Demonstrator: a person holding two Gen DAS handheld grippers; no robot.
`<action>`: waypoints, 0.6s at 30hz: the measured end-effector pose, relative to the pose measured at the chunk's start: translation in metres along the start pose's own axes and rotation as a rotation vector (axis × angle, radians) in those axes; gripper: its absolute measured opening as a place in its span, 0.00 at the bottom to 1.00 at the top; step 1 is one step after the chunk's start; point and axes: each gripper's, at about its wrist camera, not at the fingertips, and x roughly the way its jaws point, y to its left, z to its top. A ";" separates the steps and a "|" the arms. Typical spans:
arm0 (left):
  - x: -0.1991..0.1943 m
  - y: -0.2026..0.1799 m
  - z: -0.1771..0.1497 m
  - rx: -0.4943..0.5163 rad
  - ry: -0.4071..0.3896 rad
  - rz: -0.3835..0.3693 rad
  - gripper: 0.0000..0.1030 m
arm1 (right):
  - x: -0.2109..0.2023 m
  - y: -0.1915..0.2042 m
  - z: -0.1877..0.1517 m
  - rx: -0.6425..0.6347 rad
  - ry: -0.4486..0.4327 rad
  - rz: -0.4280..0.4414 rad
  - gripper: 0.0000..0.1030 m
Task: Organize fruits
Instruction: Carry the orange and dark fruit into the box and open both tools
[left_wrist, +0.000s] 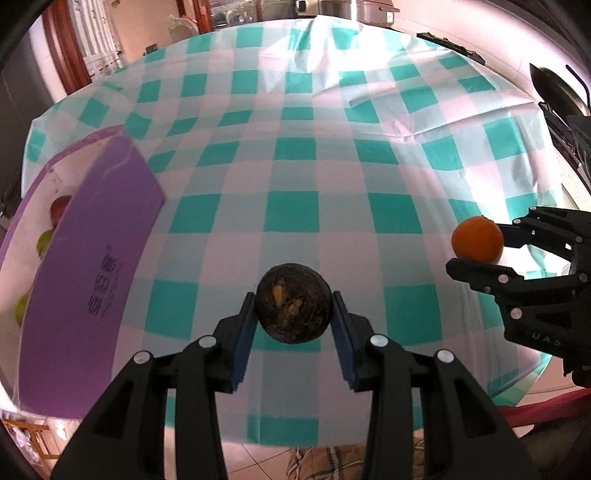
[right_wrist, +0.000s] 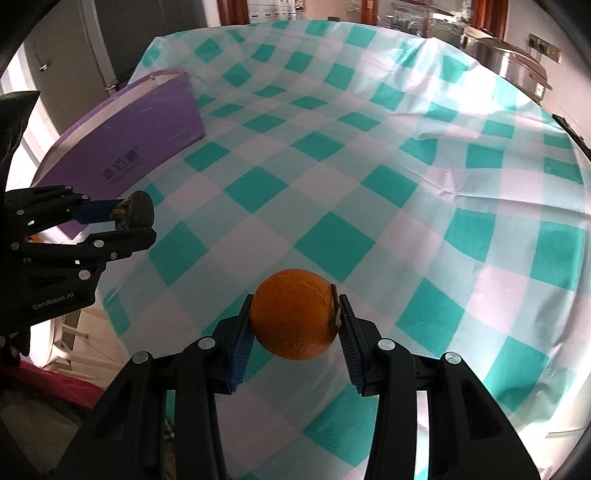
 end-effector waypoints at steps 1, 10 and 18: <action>-0.003 0.002 -0.002 -0.006 -0.002 0.003 0.39 | -0.001 0.004 0.000 -0.009 0.000 0.006 0.41; -0.037 0.021 -0.006 -0.004 -0.065 0.051 0.39 | 0.000 0.025 0.012 -0.044 0.001 0.047 0.41; -0.058 0.065 0.011 0.007 -0.132 0.097 0.39 | 0.007 0.044 0.057 -0.040 -0.032 0.060 0.41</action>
